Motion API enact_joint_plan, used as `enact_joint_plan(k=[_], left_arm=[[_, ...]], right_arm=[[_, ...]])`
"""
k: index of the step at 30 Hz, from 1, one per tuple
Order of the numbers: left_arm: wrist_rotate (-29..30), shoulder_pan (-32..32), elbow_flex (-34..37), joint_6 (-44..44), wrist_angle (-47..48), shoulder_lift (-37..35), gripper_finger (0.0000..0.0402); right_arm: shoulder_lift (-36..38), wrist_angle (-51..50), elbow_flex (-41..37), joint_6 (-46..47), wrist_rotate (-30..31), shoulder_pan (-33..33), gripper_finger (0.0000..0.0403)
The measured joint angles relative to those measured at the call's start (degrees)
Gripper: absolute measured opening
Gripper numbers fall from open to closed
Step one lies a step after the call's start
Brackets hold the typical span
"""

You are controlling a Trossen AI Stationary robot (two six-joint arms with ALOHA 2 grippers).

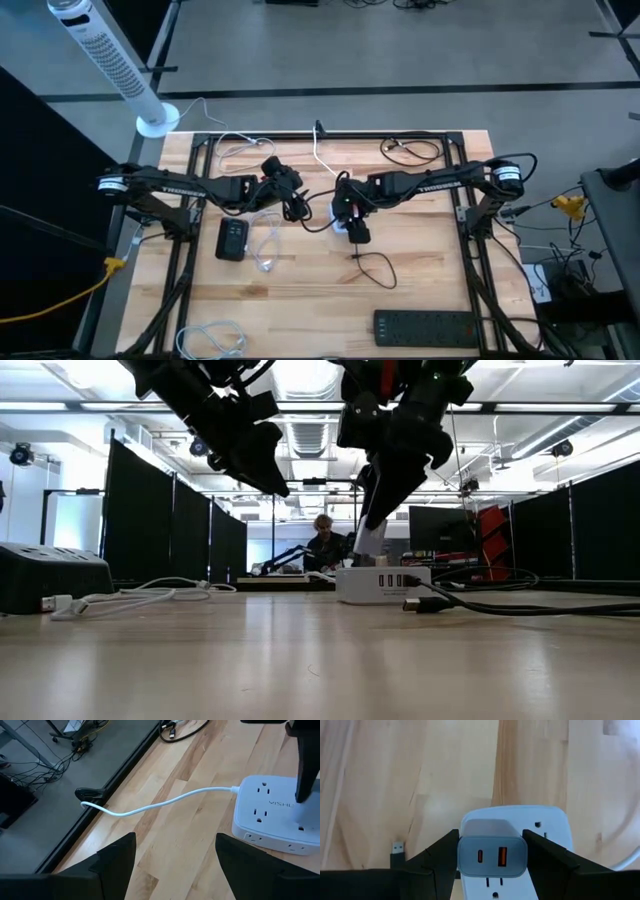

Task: Insert USB
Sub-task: Insert the white charger adapter into the white outlet extension

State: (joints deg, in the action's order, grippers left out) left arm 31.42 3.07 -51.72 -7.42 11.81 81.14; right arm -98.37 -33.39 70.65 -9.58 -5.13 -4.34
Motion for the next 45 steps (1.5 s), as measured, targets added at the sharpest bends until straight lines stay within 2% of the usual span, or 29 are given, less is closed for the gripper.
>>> enact_joint_plan(k=[13,45], left_arm=[[0.0,0.0,0.0,0.0,0.0,0.0,0.0261],[0.0,0.0,0.0,-0.1,0.0,0.0,0.0261]], right_arm=[[0.0,-6.1,2.1,-0.4,2.5,-0.1,0.0189],[0.1,-8.4,2.4,0.0,2.2,-0.1,0.0189]])
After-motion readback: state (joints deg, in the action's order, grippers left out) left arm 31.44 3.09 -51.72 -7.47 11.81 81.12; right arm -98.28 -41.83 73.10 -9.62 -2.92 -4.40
